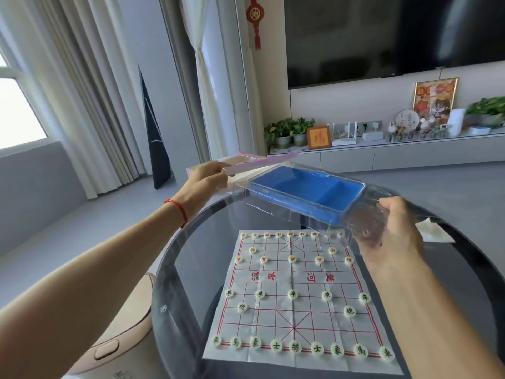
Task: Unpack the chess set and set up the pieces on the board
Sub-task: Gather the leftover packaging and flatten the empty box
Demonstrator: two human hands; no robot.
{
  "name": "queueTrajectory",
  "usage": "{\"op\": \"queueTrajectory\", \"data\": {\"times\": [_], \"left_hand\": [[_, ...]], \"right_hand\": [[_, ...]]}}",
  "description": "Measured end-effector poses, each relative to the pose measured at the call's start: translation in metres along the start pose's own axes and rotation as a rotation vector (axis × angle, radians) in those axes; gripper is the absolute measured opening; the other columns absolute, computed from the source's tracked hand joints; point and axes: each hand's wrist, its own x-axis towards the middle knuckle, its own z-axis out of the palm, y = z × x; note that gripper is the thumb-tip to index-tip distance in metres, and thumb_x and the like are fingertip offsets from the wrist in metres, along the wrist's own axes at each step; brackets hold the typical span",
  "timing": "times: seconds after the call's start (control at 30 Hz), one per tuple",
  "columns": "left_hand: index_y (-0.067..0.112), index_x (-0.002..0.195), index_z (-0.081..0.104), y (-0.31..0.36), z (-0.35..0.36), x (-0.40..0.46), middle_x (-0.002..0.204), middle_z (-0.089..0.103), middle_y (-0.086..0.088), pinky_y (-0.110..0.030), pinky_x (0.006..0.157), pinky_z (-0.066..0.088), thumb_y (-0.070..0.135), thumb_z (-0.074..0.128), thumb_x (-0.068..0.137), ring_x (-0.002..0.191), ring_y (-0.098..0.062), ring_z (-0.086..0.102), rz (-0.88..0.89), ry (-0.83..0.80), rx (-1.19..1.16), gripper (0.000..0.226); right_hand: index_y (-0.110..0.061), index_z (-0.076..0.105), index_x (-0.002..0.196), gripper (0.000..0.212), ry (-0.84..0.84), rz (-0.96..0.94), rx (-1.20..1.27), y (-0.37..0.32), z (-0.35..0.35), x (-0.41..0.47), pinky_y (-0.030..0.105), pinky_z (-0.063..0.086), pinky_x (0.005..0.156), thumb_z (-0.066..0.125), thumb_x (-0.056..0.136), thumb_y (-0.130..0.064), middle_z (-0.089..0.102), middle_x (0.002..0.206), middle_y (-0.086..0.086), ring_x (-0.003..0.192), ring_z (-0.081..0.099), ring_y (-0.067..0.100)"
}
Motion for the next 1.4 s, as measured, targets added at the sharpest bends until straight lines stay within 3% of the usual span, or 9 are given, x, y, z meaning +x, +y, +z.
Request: {"op": "queueTrajectory", "data": {"times": [0.23, 0.43, 0.53, 0.73, 0.9, 1.07, 1.2, 1.33, 1.4], "left_hand": [[0.021, 0.113, 0.067, -0.003, -0.010, -0.029, 0.110, 0.061, 0.007, -0.046, 0.095, 0.049, 0.044, 0.053, 0.062, 0.109, -0.024, 0.053, 0.142, 0.047, 0.201, 0.057], [0.032, 0.113, 0.072, -0.015, -0.026, -0.049, 0.122, 0.065, 0.008, -0.048, 0.100, 0.050, 0.031, 0.061, 0.078, 0.123, -0.020, 0.052, 0.197, 0.194, 0.159, 0.037], [0.026, 0.119, 0.073, -0.020, -0.037, -0.063, 0.127, 0.066, 0.010, -0.049, 0.100, 0.052, 0.031, 0.063, 0.082, 0.126, -0.015, 0.054, 0.233, 0.239, 0.172, 0.039], [0.023, 0.117, 0.075, -0.028, -0.037, -0.085, 0.124, 0.068, 0.010, -0.052, 0.100, 0.051, 0.008, 0.069, 0.087, 0.131, -0.015, 0.050, 0.292, 0.301, 0.126, 0.034], [0.017, 0.105, 0.078, -0.033, -0.031, -0.104, 0.117, 0.072, 0.003, -0.049, 0.096, 0.054, -0.011, 0.061, 0.079, 0.128, -0.022, 0.054, 0.303, 0.334, -0.079, 0.041], [0.010, 0.100, 0.078, -0.038, -0.025, -0.124, 0.114, 0.073, -0.004, -0.038, 0.088, 0.057, -0.009, 0.055, 0.074, 0.125, -0.024, 0.058, 0.333, 0.372, -0.221, 0.039], [0.006, 0.099, 0.077, -0.041, -0.032, -0.132, 0.113, 0.073, -0.007, -0.039, 0.087, 0.057, -0.009, 0.056, 0.074, 0.122, -0.024, 0.060, 0.328, 0.420, -0.270, 0.035], [0.001, 0.096, 0.075, -0.041, -0.046, -0.139, 0.113, 0.071, -0.012, -0.043, 0.090, 0.057, -0.013, 0.056, 0.073, 0.121, -0.026, 0.060, 0.338, 0.437, -0.287, 0.033], [0.000, 0.097, 0.074, -0.043, -0.053, -0.142, 0.112, 0.071, -0.014, -0.046, 0.090, 0.057, -0.015, 0.056, 0.075, 0.119, -0.028, 0.060, 0.349, 0.444, -0.292, 0.033]], "right_hand": [[-0.013, 0.066, 0.102, 0.022, 0.037, 0.037, 0.051, 0.015, 0.019, -0.008, 0.022, 0.050, 0.043, 0.057, 0.089, -0.028, 0.070, 0.092, 0.005, 0.066, 0.067, 0.016], [-0.004, 0.066, 0.119, 0.036, 0.001, 0.037, 0.060, 0.020, 0.037, -0.019, 0.021, 0.052, 0.045, 0.057, 0.090, -0.021, 0.076, 0.098, 0.008, 0.069, 0.070, 0.018], [-0.003, 0.066, 0.114, 0.033, -0.037, 0.038, 0.049, 0.022, 0.041, -0.017, 0.020, 0.047, 0.040, 0.057, 0.088, -0.021, 0.076, 0.099, 0.010, 0.067, 0.069, 0.019], [-0.009, 0.065, 0.114, 0.033, -0.025, 0.010, 0.008, 0.049, 0.065, -0.037, 0.053, 0.062, 0.079, 0.060, 0.086, -0.026, 0.078, 0.101, 0.010, 0.083, 0.077, 0.024], [-0.015, 0.068, 0.093, 0.016, -0.189, 0.018, -0.109, 0.072, 0.084, -0.049, 0.021, 0.052, 0.046, 0.061, 0.096, -0.029, 0.071, 0.080, 0.004, 0.061, 0.067, 0.013], [-0.019, 0.071, 0.114, 0.035, -0.522, 0.086, -0.183, 0.102, 0.106, -0.055, 0.039, 0.060, 0.074, 0.063, 0.096, -0.048, 0.063, 0.089, 0.006, 0.093, 0.066, 0.019], [-0.029, 0.062, 0.135, 0.059, -0.708, 0.068, -0.101, 0.125, 0.118, -0.051, 0.055, 0.056, 0.096, 0.066, 0.083, -0.059, 0.068, 0.128, 0.002, 0.126, 0.062, 0.024], [-0.017, 0.045, 0.149, 0.078, -0.803, 0.028, 0.055, 0.143, 0.132, -0.051, 0.058, 0.051, 0.102, 0.069, 0.084, -0.053, 0.066, 0.107, -0.005, 0.086, 0.068, 0.007], [-0.016, 0.034, 0.150, 0.095, -0.824, 0.005, 0.053, 0.148, 0.137, -0.047, 0.062, 0.049, 0.101, 0.077, 0.077, -0.056, 0.057, 0.114, 0.006, 0.088, 0.067, 0.014]]}}
